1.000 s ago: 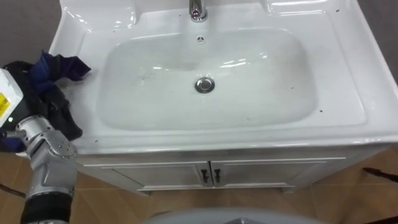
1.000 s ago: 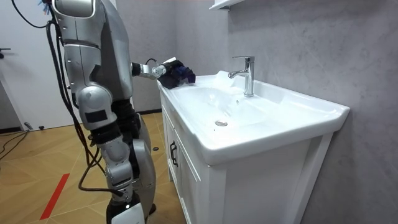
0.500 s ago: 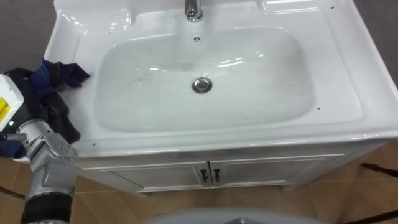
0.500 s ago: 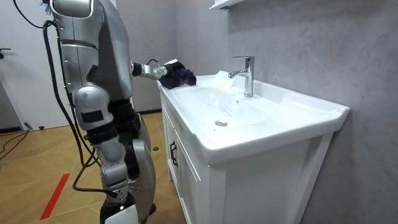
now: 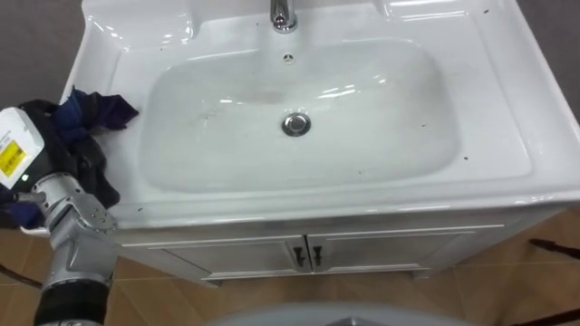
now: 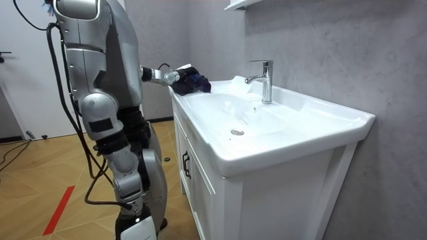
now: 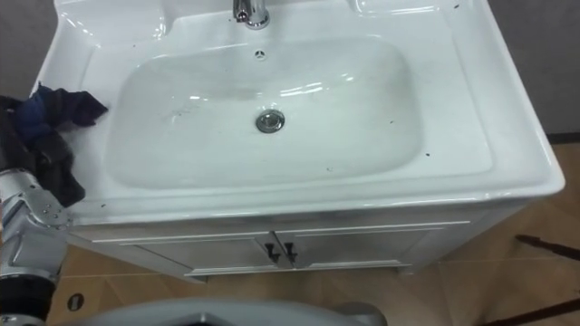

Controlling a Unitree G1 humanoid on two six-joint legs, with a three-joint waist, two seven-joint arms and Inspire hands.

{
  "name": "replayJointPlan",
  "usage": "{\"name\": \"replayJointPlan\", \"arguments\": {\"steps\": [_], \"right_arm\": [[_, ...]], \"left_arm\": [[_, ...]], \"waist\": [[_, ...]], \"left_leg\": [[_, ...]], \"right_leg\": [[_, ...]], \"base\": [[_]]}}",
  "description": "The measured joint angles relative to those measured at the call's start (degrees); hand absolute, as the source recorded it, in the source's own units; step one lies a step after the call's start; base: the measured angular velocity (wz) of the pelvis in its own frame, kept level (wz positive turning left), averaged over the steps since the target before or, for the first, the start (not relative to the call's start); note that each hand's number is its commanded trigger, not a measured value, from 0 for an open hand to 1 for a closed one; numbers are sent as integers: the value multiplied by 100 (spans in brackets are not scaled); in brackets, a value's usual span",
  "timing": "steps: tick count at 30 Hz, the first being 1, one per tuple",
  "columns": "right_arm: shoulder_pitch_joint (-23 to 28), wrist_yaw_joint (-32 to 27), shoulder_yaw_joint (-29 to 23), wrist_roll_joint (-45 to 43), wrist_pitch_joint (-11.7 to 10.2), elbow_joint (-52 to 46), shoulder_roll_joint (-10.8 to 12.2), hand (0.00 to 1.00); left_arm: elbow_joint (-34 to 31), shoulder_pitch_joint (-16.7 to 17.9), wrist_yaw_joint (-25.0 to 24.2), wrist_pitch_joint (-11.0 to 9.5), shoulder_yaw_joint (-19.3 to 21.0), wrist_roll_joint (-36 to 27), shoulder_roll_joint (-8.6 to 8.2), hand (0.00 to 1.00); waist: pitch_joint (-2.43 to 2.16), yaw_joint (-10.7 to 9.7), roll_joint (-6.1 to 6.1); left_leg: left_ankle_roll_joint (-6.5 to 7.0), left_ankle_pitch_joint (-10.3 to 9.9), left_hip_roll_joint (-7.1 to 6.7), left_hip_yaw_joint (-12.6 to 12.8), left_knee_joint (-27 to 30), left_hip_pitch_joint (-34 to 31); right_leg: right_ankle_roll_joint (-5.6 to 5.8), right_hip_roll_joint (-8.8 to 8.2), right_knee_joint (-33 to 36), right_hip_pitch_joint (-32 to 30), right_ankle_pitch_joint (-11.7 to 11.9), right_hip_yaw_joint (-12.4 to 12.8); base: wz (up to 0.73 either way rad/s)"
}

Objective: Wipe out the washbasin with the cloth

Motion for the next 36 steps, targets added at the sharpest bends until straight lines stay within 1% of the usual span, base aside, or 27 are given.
{"name": "replayJointPlan", "arguments": {"steps": [2,4,5,6,7,10,15,19,26,30,32,33,36], "right_arm": [[10,47,-1,0,-6,-1,0,0],[48,60,-4,-2,-33,-19,-2,0],[55,64,-7,-5,-48,-20,-4,0],[73,78,-5,-8,-66,-19,-10,0],[87,105,-6,-12,-81,-18,-18,0],[97,130,-6,-16,-128,-14,-20,0],[101,150,-7,-43,-128,-12,-21,0],[105,101,-6,-37,-115,4,-22,0],[82,3,-5,-38,-106,-7,-17,0],[82,-5,-4,-31,-39,4,-17,0],[83,-4,-3,-4,-37,3,-16,0],[65,0,-3,-1,-36,-7,-16,0],[38,-3,-4,-3,-35,-11,-16,0]], "left_arm": [[0,0,-3,0,-6,63,0,100],[0,0,-6,-1,-23,277,0,100],[1,0,-6,-1,-31,329,0,58],[1,0,-6,-2,-62,381,0,58],[1,0,-7,-2,-121,383,1,0],[1,0,-53,-11,-211,447,0,0],[15,0,-131,-53,-217,447,1,0],[70,0,-126,-83,-222,445,2,0],[140,0,-126,-80,-222,445,2,0],[164,0,-126,-80,-222,446,1,0],[161,-1,-126,-80,-222,447,1,0],[152,-2,-126,-80,-222,447,1,0],[44,-4,-106,-78,-210,450,2,0]], "waist": [[0,-5,1],[3,-21,2],[3,-29,3],[5,-43,2],[7,-58,4],[23,-115,0],[50,-149,26],[46,-140,73],[46,-139,73],[46,-140,71],[42,-136,74],[32,-136,86],[29,-127,81]], "left_leg": [[0,0,-1,-5,0,0],[0,0,-7,-10,-1,-6],[1,0,-9,-12,-2,-8],[1,0,-14,-16,-2,-9],[1,1,-21,-22,-2,-13],[3,2,-34,-32,0,-33],[4,2,-55,-29,-10,-35],[5,3,-64,-25,-34,-28],[6,3,-67,-15,-71,31],[7,3,-66,-9,-70,46],[7,3,-66,-9,-67,51],[7,3,-66,-9,-63,50],[7,3,-67,-12,-57,50]], "right_leg": [[0,-2,-1,0,0,-3],[3,-7,-2,0,-2,-3],[4,-9,-3,1,-2,-7],[8,-13,-4,1,-3,-10],[14,-20,-4,1,-4,-16],[27,-31,-6,-6,-9,-19],[45,-47,-13,-17,-5,-6],[59,-50,-9,-14,5,8],[59,-49,-8,0,5,46],[60,-51,-8,2,5,59],[60,-54,-10,0,5,63],[60,-55,-8,-4,5,63],[64,-57,-5,-4,7,62]], "base": [[0],[0],[0],[0],[0],[1],[0],[0],[-3],[0],[0],[0],[0]]}}
